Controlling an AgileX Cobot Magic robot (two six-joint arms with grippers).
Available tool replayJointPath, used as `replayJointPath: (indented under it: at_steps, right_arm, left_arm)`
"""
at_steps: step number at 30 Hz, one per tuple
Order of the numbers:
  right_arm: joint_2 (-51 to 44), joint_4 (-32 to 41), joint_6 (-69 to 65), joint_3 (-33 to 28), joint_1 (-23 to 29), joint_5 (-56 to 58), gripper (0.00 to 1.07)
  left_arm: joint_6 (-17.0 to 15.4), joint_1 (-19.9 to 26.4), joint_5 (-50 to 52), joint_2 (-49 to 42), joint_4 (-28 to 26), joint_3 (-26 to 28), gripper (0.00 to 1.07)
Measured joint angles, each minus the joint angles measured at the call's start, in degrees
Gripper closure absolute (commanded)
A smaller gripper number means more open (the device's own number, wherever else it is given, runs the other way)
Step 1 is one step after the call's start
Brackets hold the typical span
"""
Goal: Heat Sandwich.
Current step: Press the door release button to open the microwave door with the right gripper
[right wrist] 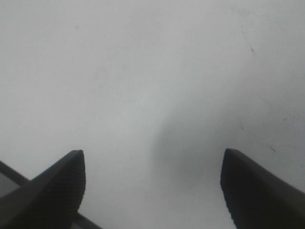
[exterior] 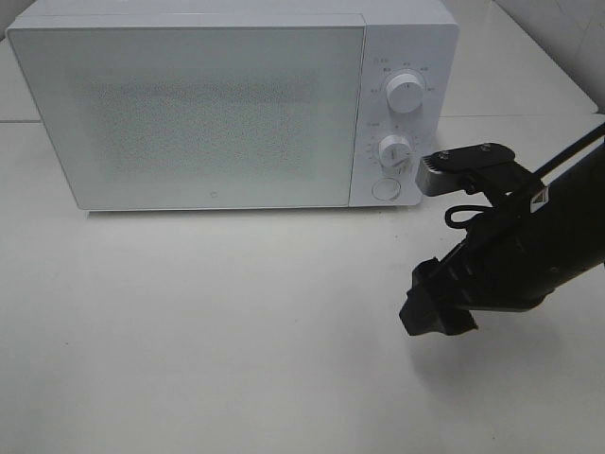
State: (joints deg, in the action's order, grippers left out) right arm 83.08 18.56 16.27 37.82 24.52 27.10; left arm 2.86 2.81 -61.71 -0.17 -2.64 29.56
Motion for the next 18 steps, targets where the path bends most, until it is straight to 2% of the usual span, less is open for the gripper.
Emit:
replayJointPath:
  at_steps: [2, 7, 18]
  right_arm:
    - [-2.86, -3.04, 0.00, 1.09, 0.00, 5.16, 0.31]
    - [-9.22, -5.56, -0.52, 2.46, 0.00, 12.83, 0.31]
    - [-25.95, -5.84, -2.06, 3.27, 0.00, 23.89, 0.31]
  left_arm:
    - [0.00, 0.00, 0.00, 0.00, 0.00, 0.00, 0.07]
    - [0.00, 0.00, 0.00, 0.00, 0.00, 0.00, 0.07]
    - [0.00, 0.00, 0.00, 0.00, 0.00, 0.00, 0.07]
